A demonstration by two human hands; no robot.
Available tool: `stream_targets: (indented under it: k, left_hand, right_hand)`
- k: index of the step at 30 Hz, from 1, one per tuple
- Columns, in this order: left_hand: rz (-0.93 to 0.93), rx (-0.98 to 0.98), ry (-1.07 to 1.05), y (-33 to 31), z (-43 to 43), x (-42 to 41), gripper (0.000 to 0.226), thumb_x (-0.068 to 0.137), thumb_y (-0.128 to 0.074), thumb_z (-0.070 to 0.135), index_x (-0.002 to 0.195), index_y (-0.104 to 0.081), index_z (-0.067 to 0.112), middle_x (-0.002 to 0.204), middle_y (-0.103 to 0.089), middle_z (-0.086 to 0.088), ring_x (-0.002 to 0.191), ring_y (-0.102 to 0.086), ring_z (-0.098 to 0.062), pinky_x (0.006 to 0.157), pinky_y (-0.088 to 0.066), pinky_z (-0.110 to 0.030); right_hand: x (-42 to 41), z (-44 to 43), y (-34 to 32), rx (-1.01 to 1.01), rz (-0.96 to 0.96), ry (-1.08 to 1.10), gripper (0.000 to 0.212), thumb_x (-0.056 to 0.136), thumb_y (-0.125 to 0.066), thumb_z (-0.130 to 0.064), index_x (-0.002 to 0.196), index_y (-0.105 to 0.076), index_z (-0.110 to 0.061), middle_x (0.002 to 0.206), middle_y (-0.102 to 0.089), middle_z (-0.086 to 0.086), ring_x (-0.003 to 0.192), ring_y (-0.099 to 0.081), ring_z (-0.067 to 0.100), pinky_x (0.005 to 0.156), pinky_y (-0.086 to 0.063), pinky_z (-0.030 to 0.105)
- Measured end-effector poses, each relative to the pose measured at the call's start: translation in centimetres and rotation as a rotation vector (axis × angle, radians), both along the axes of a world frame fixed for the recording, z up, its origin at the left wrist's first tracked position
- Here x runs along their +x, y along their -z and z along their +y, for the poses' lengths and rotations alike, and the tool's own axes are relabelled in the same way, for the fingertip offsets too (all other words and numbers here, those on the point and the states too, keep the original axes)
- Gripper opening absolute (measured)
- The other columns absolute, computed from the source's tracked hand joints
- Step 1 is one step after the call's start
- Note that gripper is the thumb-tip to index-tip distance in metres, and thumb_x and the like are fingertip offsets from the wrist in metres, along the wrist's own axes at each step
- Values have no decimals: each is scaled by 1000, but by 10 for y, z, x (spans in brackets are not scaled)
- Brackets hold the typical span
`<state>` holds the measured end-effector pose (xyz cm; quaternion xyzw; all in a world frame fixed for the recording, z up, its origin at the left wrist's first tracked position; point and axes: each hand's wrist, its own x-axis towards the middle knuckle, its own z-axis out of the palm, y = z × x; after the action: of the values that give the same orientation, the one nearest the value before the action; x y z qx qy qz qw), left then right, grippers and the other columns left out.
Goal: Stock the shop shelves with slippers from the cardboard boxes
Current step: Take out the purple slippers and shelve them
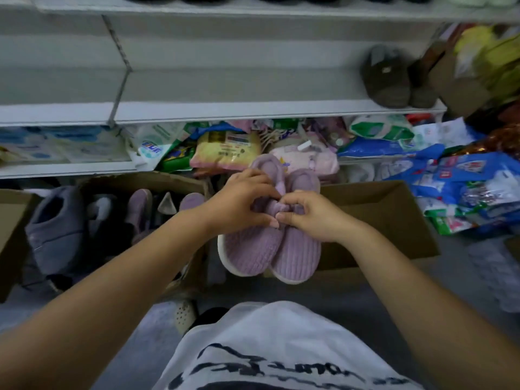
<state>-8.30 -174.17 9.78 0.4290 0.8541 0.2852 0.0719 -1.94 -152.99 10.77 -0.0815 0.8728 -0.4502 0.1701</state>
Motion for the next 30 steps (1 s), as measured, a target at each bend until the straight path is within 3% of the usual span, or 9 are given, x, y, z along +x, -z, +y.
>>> stream_targets:
  k: [3,7,10,15,18,22,24,27,30]
  left_hand:
    - [26,-38,23,-2,42,6,53,71,-74,66,86,-67,15,80,-58,-2,83,-47,-19,70,-42,-40]
    - [-111,-143,20,-8,77,16,47,80,-82,47,78,-59,6,74,-51,-10,65,-38,-11,53,-26,-23]
    - [-284,-170,54,-20,93,17,42,92,-72,41,83,-58,3,79,-52,-17,64,-38,-11,57,-29,-26]
    - [-489,-248,102,-23,118,13,34,92,-71,39,83,-60,8,74,-55,1,67,-51,-11,65,-45,-42]
    - [-576,-208,174,-21,125,9,22,93,-74,25,85,-60,10,72,-58,13,65,-53,-6,65,-45,-31]
    - [-642,-128,87,-17,122,-15,12,96,-69,12,98,-64,2,81,-63,6,72,-60,-4,69,-50,-20]
    - [-631,-99,36,-15,119,-35,6,96,-69,14,98,-67,10,84,-68,1,76,-64,-7,74,-53,-27]
    - [-500,-119,-53,-14,121,-68,8,95,-70,18,103,-69,18,89,-68,8,77,-61,4,72,-47,-14]
    - [-307,-102,-177,-10,128,-116,13,95,-68,18,108,-68,17,102,-61,6,88,-56,-7,73,-41,-8]
  right_hand:
    - [13,39,-7,115,25,5,15,93,-73,-20,90,-70,-6,85,-69,13,80,-62,19,76,-48,30]
    - [26,80,-11,199,14,12,17,91,-75,-32,92,-73,-15,86,-70,4,83,-63,13,74,-48,27]
    - [29,103,-10,178,-12,25,20,89,-75,-40,91,-73,-20,90,-67,3,85,-61,12,72,-46,22]
    - [27,124,-5,136,-66,-40,18,89,-76,-41,101,-71,-29,109,-62,1,99,-60,8,80,-42,20]
    - [23,136,-3,127,-127,-103,35,94,-72,-27,126,-60,-34,118,-62,0,109,-62,10,95,-49,22]
    - [15,156,0,-13,-217,-19,43,96,-66,-11,135,-57,-27,104,-68,5,94,-65,2,89,-51,18]
    - [5,162,1,-20,-202,67,39,97,-65,-9,132,-59,-24,104,-68,2,93,-65,-1,89,-52,21]
    - [-28,167,6,19,-126,181,36,97,-65,-10,130,-61,-22,117,-66,-2,107,-62,3,95,-48,21]
    - [-80,170,13,58,-16,263,33,98,-63,-8,128,-63,-21,129,-62,-1,119,-57,9,91,-43,11]
